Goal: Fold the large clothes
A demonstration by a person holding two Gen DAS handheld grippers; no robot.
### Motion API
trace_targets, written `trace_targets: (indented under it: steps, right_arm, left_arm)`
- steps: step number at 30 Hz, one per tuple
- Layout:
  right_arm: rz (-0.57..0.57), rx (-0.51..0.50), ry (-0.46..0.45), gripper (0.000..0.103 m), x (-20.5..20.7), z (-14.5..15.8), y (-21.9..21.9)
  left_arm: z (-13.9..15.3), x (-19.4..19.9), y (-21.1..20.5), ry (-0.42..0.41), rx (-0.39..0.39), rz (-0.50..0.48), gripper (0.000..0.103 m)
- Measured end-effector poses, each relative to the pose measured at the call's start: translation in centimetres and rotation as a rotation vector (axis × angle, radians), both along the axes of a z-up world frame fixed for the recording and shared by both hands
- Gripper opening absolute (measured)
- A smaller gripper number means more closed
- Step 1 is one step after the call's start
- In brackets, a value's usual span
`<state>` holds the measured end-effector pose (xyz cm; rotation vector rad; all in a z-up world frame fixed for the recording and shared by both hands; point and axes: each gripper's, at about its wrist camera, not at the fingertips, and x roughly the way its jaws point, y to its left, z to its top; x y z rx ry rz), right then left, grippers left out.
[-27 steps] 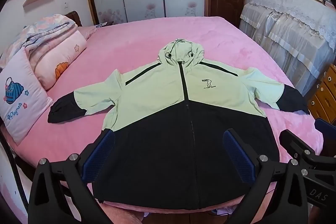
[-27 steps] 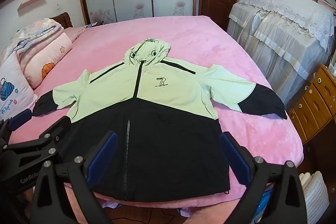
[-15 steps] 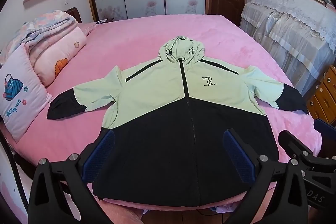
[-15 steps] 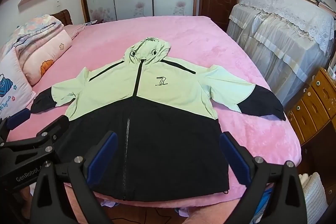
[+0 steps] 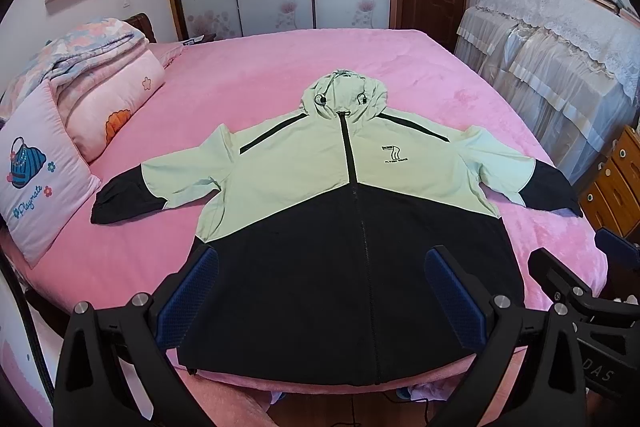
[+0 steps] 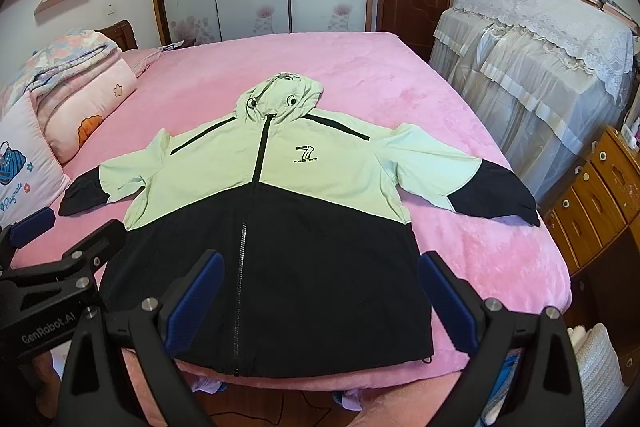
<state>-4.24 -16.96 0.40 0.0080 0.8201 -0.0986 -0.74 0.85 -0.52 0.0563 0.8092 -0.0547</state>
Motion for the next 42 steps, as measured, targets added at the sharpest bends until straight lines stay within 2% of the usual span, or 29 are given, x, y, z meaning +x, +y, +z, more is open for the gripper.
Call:
trace_targets:
  steps: [26, 42]
  right_arm:
    - [0.011, -0.003, -0.023, 0.098, -1.0, 1.1, -0.3]
    - [0.003, 0.004, -0.017, 0.098, -0.8, 0.9, -0.7]
  left_arm:
    - [1.8, -1.6, -0.3, -0.015, 0.006, -0.006, 0.102]
    - [1.7, -0.6, -0.7, 0.003, 0.013, -0.016, 0.102]
